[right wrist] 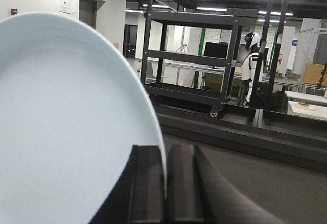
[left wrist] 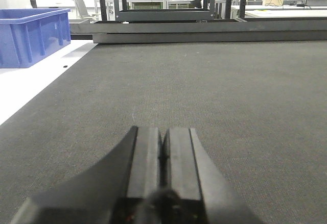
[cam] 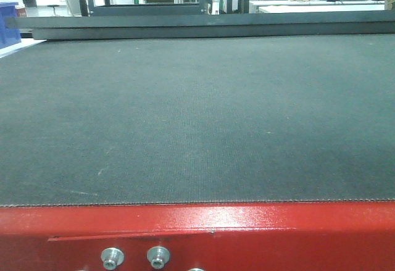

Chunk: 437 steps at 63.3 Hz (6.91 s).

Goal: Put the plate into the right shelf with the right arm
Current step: 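Drive the base away from the table holding the plate, then drive the base up to the shelf of blue bins, then lower the held plate into the blue bin with red items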

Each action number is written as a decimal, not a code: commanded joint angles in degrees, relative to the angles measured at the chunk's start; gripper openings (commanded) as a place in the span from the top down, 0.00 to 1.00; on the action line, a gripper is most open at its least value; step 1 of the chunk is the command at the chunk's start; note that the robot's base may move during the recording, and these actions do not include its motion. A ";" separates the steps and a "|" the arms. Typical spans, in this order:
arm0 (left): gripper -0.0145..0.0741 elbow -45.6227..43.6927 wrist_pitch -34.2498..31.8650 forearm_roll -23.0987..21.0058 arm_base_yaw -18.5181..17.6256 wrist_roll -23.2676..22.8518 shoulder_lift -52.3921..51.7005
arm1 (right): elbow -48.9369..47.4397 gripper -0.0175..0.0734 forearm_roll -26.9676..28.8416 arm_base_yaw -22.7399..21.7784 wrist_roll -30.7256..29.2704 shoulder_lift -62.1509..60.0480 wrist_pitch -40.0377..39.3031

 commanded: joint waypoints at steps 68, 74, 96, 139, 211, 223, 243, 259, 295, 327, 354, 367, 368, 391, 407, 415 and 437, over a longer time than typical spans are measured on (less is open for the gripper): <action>0.89 0.43 -5.00 -0.12 0.13 -0.14 -0.63 | -1.77 0.75 -0.90 -0.02 -0.23 0.45 -5.63; 0.89 0.43 -5.00 -0.12 0.13 -0.14 -0.63 | -1.77 0.75 -0.90 -0.02 -0.23 0.45 -5.63; 0.89 0.43 -5.00 -0.12 0.13 -0.14 -0.63 | -1.77 0.75 -0.90 -0.02 -0.23 0.45 -5.63; 0.89 0.43 -5.00 -0.12 0.13 -0.14 -0.63 | -1.77 0.75 -0.90 -0.02 -0.23 0.45 -5.63; 0.89 0.43 -5.00 -0.12 0.13 -0.14 -0.63 | -1.77 0.75 -0.90 -0.10 -0.23 0.45 -5.69; 0.89 0.43 -5.00 -0.12 0.13 -0.14 -0.63 | -1.77 0.75 -0.90 -0.10 -0.23 0.45 -5.69; 0.89 0.43 -5.00 -0.12 0.13 -0.14 -0.63 | -1.77 0.75 -0.90 -0.10 -0.23 0.45 -5.69; 0.89 0.43 -5.00 -0.12 0.13 -0.14 -0.63 | -1.77 0.75 -0.90 -0.09 -0.23 0.52 -5.75; 0.89 0.43 -5.00 -0.12 0.13 -0.14 -0.43 | -1.77 0.75 -0.90 -0.09 -0.23 0.53 -5.64; 0.89 0.43 -5.00 -0.12 0.37 -0.14 -0.55 | -1.77 0.75 -0.90 -0.09 -0.23 0.53 -5.64; 0.89 0.43 -5.00 -0.12 0.42 -0.14 -0.55 | -1.77 0.75 -0.90 -0.09 -0.23 0.53 -5.64; 0.89 0.43 -5.00 -0.12 0.42 -0.14 -0.55 | -1.77 0.75 -0.90 -0.09 -0.23 0.53 -5.64; 0.89 0.43 -5.00 -0.12 0.42 -0.14 -0.55 | -1.77 0.75 -0.90 -0.09 -0.23 0.53 -5.64; 0.89 0.43 -5.00 -0.12 0.42 -0.14 -0.55 | -1.77 0.75 -0.90 -0.09 -0.23 0.53 -5.68; 0.89 0.43 -5.00 -0.12 0.42 -0.14 -0.55 | -1.77 0.75 -0.90 -0.09 -0.23 0.53 -5.68; 0.89 0.43 -5.00 -0.12 0.42 -0.14 -0.55 | -1.77 0.75 -0.90 -0.09 -0.23 0.53 -5.68; 0.89 0.43 -5.00 -0.12 0.42 -0.14 -0.55 | -1.77 0.75 -0.90 -0.09 -0.23 0.53 -5.68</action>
